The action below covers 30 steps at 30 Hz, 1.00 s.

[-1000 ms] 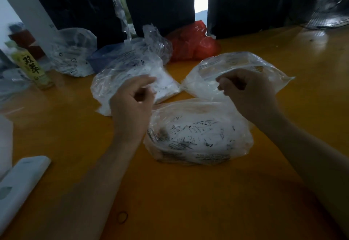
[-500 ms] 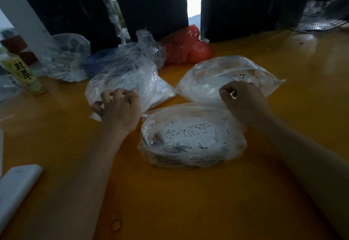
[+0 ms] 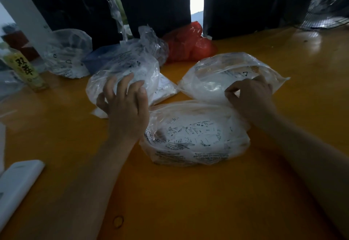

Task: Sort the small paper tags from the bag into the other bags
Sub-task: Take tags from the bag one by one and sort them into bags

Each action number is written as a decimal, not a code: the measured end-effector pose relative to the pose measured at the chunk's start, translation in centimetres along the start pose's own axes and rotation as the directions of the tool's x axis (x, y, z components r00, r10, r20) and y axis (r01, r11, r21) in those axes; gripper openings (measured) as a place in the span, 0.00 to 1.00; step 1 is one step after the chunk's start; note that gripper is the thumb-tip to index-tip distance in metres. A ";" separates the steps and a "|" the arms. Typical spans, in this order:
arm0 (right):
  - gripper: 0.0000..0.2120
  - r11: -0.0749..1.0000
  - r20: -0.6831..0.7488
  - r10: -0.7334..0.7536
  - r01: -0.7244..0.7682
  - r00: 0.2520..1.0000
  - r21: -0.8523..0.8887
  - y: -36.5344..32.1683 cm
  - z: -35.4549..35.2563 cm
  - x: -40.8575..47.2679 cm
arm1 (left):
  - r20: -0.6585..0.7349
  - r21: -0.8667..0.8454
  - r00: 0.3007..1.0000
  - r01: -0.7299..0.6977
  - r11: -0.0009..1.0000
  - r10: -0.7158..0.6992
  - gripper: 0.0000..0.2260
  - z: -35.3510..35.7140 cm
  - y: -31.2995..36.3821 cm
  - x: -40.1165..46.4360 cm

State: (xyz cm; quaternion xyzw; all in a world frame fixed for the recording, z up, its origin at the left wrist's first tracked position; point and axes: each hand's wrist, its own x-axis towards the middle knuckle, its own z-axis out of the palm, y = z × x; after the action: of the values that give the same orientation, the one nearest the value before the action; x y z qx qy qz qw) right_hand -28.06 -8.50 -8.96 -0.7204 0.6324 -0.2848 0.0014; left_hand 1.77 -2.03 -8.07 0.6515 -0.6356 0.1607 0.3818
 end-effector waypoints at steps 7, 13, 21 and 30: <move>0.12 0.963 -0.269 -0.002 0.074 0.963 0.259 -0.4 -1.6 -0.1 | -0.110 -0.210 0.982 -0.176 0.962 0.156 0.20 -0.6 3.0 -1.6; 0.10 0.773 -0.080 -0.025 0.071 0.996 0.631 -2.8 -3.8 -1.5 | 0.180 -0.551 0.963 -0.070 0.831 0.201 0.19 -0.6 5.0 -2.7; 0.09 0.777 0.138 -0.311 0.168 0.940 0.607 -5.8 -2.7 -4.0 | 0.486 -0.756 0.873 0.393 0.524 0.047 0.08 -0.3 5.9 -3.4; 0.05 0.750 0.121 -0.298 0.154 0.947 0.643 -5.7 -2.4 -4.2 | 0.579 -0.751 0.812 0.568 0.336 -0.078 0.02 -0.6 6.0 -3.2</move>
State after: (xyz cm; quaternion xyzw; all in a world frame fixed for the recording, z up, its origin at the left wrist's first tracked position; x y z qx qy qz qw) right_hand -24.07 -2.63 -6.62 -0.7765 0.4054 -0.3967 0.2742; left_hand -4.22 1.30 -8.13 0.4734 -0.5383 -0.4425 0.5387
